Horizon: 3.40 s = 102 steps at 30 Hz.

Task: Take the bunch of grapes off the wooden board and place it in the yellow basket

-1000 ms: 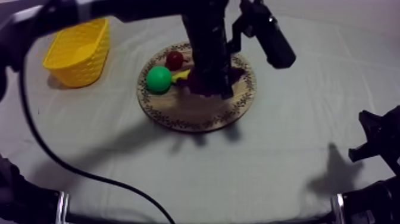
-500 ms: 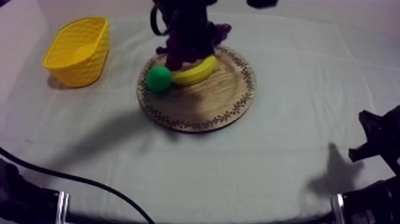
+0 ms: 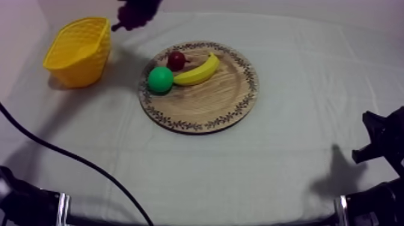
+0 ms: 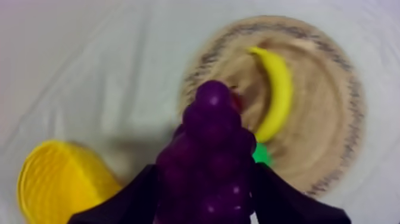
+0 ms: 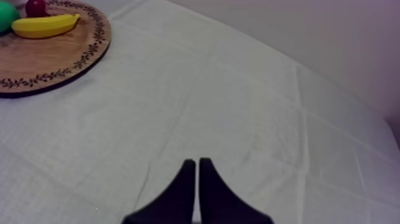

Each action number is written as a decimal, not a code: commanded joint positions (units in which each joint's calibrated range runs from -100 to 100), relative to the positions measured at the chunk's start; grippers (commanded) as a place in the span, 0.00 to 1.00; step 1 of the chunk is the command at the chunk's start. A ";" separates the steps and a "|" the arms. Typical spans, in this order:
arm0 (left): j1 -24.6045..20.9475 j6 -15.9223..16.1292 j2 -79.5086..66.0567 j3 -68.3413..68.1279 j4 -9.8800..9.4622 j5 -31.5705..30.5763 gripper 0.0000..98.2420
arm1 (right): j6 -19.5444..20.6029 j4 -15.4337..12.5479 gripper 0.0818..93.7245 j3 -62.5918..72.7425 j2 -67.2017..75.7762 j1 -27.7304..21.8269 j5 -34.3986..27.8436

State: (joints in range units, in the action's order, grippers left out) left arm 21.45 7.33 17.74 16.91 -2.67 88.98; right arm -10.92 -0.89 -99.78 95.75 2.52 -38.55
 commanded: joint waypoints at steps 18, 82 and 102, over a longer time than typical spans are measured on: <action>-18.91 -3.35 1.55 0.30 0.60 0.12 0.46 | 0.00 -0.01 0.00 0.00 0.00 0.00 0.01; -19.86 -11.39 -15.66 -35.91 3.47 -23.74 0.44 | 0.00 -0.01 0.00 0.00 0.00 0.00 0.01; -17.50 -9.85 -60.79 -85.12 0.90 -51.98 0.19 | 0.00 -0.01 0.00 0.00 0.00 0.00 0.01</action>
State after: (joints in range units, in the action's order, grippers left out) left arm 3.96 -2.21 -35.08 -60.71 -1.66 37.63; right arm -10.91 -0.89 -99.78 95.75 2.52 -38.57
